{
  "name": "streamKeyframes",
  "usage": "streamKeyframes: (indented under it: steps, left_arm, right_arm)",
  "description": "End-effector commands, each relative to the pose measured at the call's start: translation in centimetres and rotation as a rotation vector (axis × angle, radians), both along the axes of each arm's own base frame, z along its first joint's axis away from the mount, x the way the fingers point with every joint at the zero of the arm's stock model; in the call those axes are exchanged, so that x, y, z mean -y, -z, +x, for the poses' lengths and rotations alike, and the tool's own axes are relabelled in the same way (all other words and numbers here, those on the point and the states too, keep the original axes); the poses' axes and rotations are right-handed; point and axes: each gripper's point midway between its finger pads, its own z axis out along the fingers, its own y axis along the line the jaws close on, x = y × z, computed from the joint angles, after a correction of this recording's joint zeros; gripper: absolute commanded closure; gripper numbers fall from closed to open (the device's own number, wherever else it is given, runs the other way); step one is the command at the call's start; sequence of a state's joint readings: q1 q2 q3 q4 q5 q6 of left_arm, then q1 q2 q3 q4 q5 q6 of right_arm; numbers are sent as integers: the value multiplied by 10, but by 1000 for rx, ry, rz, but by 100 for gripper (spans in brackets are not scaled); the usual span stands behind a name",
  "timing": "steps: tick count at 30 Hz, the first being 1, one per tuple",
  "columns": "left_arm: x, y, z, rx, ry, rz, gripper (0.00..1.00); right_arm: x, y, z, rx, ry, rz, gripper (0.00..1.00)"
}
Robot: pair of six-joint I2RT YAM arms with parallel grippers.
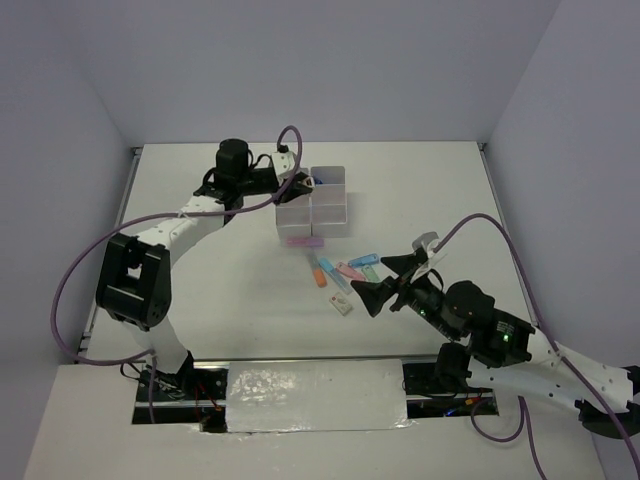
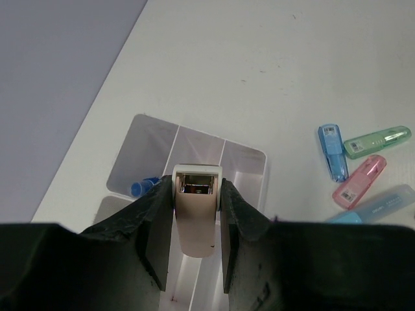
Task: Sort the stationery into containers
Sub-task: Place the stapler in the storage box.
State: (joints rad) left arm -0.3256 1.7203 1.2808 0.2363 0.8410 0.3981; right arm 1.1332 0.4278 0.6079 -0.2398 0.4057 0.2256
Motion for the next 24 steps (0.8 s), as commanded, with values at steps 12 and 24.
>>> streamKeyframes:
  steps: [12,24]
  left_arm:
    - [-18,24,18,79,73,-56,92]
    - [-25,48,30,55,30,-45,85]
  right_arm:
    - [-18,-8,6,28,-31,-69,0]
    - [-20,-9,5,38,-48,-82,0]
